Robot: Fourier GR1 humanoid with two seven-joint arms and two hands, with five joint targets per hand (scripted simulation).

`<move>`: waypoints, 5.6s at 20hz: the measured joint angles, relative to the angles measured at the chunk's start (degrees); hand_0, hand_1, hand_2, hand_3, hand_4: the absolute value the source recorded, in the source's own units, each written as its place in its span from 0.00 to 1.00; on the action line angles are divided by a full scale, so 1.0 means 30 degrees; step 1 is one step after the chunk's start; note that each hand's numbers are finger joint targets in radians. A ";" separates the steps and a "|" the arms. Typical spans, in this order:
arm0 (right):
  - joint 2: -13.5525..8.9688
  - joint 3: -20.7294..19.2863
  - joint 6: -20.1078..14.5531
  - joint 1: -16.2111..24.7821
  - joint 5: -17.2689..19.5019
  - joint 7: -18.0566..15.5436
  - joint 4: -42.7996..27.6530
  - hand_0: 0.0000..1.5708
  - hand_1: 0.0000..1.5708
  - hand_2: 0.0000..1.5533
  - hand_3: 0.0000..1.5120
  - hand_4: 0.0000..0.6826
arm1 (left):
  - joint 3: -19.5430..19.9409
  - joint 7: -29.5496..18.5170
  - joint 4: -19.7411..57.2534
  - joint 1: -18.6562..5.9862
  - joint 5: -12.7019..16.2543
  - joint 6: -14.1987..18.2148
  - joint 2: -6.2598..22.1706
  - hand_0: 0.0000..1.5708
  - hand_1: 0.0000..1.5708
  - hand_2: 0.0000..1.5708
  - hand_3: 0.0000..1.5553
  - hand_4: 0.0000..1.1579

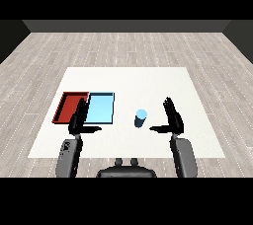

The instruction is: Pick the blue can and put it in the blue box

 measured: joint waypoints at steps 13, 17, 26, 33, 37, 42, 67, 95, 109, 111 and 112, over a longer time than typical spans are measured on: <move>0.0090 -0.0673 0.2039 0.0726 -0.1498 -0.3370 0.0798 0.00 0.00 0.00 0.00 0.00 | 0.0862 -0.5133 0.1679 -0.0160 0.1266 -0.1287 -0.0351 0.00 0.00 0.00 0.00 0.00; -0.0088 -0.1018 0.2085 0.0259 -0.1481 -0.3377 0.1534 0.00 0.00 0.00 0.00 0.00 | 0.1020 -0.5354 0.2269 -0.0379 0.1320 -0.1322 -0.0257 0.00 0.00 0.00 0.00 0.00; 0.0099 -0.1456 0.2331 -0.1027 -0.2187 -0.3121 0.4030 0.00 0.00 0.00 0.00 0.00 | 0.0616 -0.5040 0.1513 0.0052 0.1536 -0.0954 -0.0413 0.00 0.00 0.00 0.00 0.00; 0.0701 -0.0479 0.1096 -0.0846 -0.2430 -0.2255 0.3815 0.00 0.00 0.00 0.00 0.00 | 0.0792 -0.5203 0.1501 0.0111 0.1607 -0.0935 -0.0328 0.00 0.00 0.00 0.00 0.00; 0.0948 -0.0047 0.0525 -0.1246 -0.2441 -0.2425 0.4715 0.00 0.00 0.00 0.00 0.00 | 0.0655 -0.5252 0.1080 0.0608 0.1814 -0.1063 -0.0381 0.00 0.00 0.00 0.00 0.00; 0.0804 -0.0086 0.0561 -0.1792 -0.2641 -0.3358 0.6677 0.00 0.00 0.00 0.00 0.00 | 0.0765 -0.5017 0.0661 0.0576 0.2117 -0.1127 -0.0348 0.00 0.00 0.00 0.00 0.00; 0.1089 0.2028 -0.0630 -0.4206 -0.3885 -0.5597 1.1688 0.00 0.00 0.00 0.00 0.00 | 0.1205 -0.5055 0.1157 -0.0023 0.2092 -0.1046 -0.0024 0.00 0.00 0.00 0.00 0.00; 0.1082 0.4072 -0.2787 -0.7909 -0.6234 -0.7338 1.6616 0.97 0.97 0.96 0.96 0.85 | 0.1085 -0.5231 0.0871 0.0298 0.2004 -0.0863 -0.0230 0.00 0.00 0.00 0.00 0.00; 0.0815 0.4609 -0.5185 -0.8040 -0.4141 -0.5294 1.5046 0.96 0.96 0.94 0.94 0.96 | 0.0546 -0.4468 0.0069 0.0475 0.1903 -0.0716 -0.0446 0.00 0.00 0.00 0.00 0.00; 0.0919 0.5027 -0.5786 -0.7627 -0.3831 -0.4741 1.3658 0.95 0.95 0.93 0.93 0.96 | 0.0435 -0.4436 0.0484 0.0147 0.1751 -0.0650 -0.0454 0.00 0.00 0.00 0.00 0.00; 0.0853 0.4927 -0.5712 -0.7610 -0.3691 -0.4777 1.3432 0.95 0.95 0.94 0.93 0.96 | 0.0499 -0.4750 0.0915 0.0109 0.1688 -0.0748 -0.0401 0.00 0.00 0.00 0.00 0.00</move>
